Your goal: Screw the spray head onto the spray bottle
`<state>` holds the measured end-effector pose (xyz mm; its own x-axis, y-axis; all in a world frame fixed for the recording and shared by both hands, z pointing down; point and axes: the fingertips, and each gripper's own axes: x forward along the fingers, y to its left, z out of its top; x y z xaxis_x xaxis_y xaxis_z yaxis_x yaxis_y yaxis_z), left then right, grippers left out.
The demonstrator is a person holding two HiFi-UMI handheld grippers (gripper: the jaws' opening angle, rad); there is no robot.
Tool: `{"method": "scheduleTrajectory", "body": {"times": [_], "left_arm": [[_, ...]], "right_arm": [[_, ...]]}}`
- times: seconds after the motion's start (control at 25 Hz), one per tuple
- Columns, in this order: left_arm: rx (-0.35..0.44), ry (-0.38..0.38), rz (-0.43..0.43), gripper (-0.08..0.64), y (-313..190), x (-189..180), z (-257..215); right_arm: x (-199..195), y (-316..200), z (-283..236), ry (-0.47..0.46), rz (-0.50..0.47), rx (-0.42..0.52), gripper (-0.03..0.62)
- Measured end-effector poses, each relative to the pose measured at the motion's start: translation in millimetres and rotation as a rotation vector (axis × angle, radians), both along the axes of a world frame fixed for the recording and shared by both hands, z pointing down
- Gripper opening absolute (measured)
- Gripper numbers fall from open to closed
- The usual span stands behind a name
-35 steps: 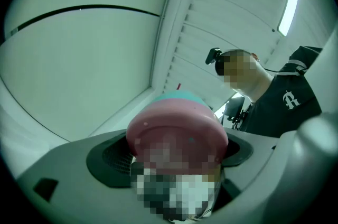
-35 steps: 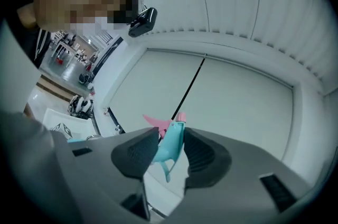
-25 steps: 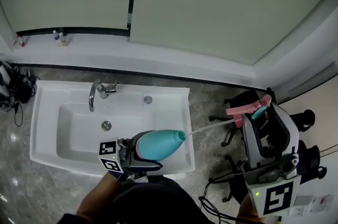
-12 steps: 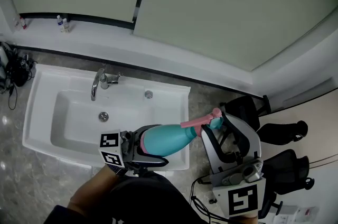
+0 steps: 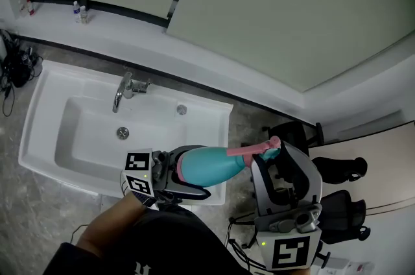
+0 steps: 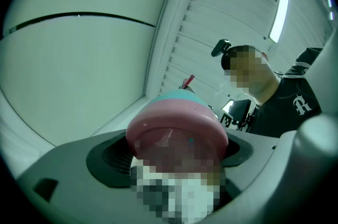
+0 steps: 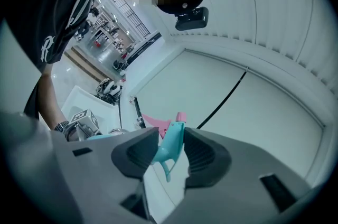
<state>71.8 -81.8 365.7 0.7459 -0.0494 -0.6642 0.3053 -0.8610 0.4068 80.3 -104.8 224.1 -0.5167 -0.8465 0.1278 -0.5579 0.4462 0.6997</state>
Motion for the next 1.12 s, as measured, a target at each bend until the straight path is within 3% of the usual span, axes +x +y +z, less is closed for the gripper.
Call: {"method": "scheduleTrajectory", "body": {"times": [0.52, 0.96, 1.12], "left_arm": [[0.054, 0.045, 0.019, 0.456, -5, 1, -6], [0.109, -0.049, -0.137, 0.455, -18, 7, -10], [0.088, 0.027, -0.064, 0.454, -14, 2, -16]], "right_arm": [[-11, 1, -2, 0.075, 0.034, -0.005, 0.15], [2, -16, -5, 0.036, 0.237, -0.044, 0.15], [-9, -7, -14, 0.047, 0.15, 0.024, 0.15]]}}
